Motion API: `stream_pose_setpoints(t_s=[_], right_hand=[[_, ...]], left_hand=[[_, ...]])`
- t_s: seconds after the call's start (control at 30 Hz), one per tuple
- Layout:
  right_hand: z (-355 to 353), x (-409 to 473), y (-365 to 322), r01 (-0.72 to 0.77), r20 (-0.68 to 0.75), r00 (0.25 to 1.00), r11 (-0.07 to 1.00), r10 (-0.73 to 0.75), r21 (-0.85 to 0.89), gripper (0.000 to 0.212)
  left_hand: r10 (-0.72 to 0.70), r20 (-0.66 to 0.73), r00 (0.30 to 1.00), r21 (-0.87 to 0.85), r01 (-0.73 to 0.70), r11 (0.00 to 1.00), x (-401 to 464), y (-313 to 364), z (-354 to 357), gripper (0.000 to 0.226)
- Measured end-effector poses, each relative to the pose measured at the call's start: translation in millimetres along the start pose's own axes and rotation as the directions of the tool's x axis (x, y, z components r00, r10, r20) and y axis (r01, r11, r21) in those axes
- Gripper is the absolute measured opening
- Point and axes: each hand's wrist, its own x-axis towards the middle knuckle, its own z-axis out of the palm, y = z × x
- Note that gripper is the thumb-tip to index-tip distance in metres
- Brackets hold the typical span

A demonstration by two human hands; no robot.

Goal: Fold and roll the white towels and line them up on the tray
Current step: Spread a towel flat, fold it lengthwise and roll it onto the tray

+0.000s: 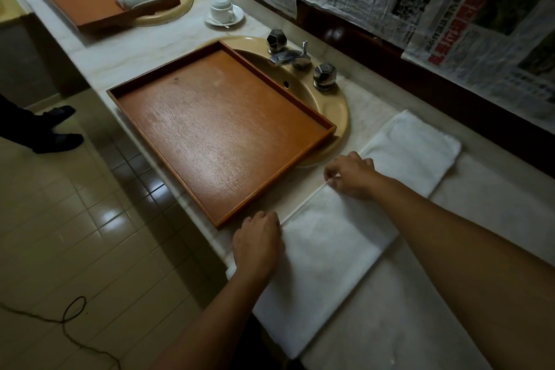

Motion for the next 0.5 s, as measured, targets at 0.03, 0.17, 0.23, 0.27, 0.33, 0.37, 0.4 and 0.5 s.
stream_pose_setpoints(t_s=[0.03, 0.17, 0.23, 0.27, 0.33, 0.37, 0.4, 0.5], right_hand=[[2.1, 2.0, -1.4, -0.002, 0.001, 1.0, 0.999, 0.002, -0.036, 0.008], [12.0, 4.0, -3.0, -0.062, -0.061, 0.996, 0.995, 0.058, -0.071, 0.015], [16.1, -3.6, 0.8, -0.106, -0.165, 0.98, 0.993, 0.114, 0.055, 0.024], [18.0, -9.7, 4.4, -0.126, -0.245, 0.958, 0.986, 0.149, 0.108, 0.024], [24.5, -22.1, 11.5, -0.171, -0.369, 0.903, 0.972, 0.219, 0.159, 0.023], [29.8, -27.9, 14.8, -0.194, -0.389, 0.888, 0.966, 0.247, 0.169, 0.023], [36.2, -33.3, 16.9, -0.209, -0.387, 0.884, 0.963, 0.262, 0.172, 0.024], [50.6, -42.8, 17.9, -0.194, -0.342, 0.907, 0.965, 0.246, 0.178, 0.027]], left_hand=[[-0.003, -0.002, 1.0, -0.006, 0.003, 1.0, 0.6, -0.5, 0.3, 0.013], [-0.008, 0.014, 1.0, -0.003, 0.009, 1.0, 1.5, -2.7, -0.5, 0.013], [0.007, 0.045, 0.999, 0.08, -0.011, 0.997, -0.4, -7.0, -5.6, 0.014], [0.02, 0.067, 0.998, 0.138, -0.03, 0.99, -1.1, -7.9, -10.3, 0.016], [0.06, 0.083, 0.995, 0.215, -0.077, 0.974, -1.7, -7.7, -17.4, 0.02], [0.098, 0.071, 0.993, 0.22, -0.111, 0.969, -1.1, -3.4, -20.2, 0.017], [0.155, 0.056, 0.986, 0.216, -0.163, 0.963, -0.1, 3.2, -20.9, 0.012], [0.414, 0.018, 0.91, 0.174, -0.41, 0.895, 11.7, 26.8, -6.0, 0.02]])
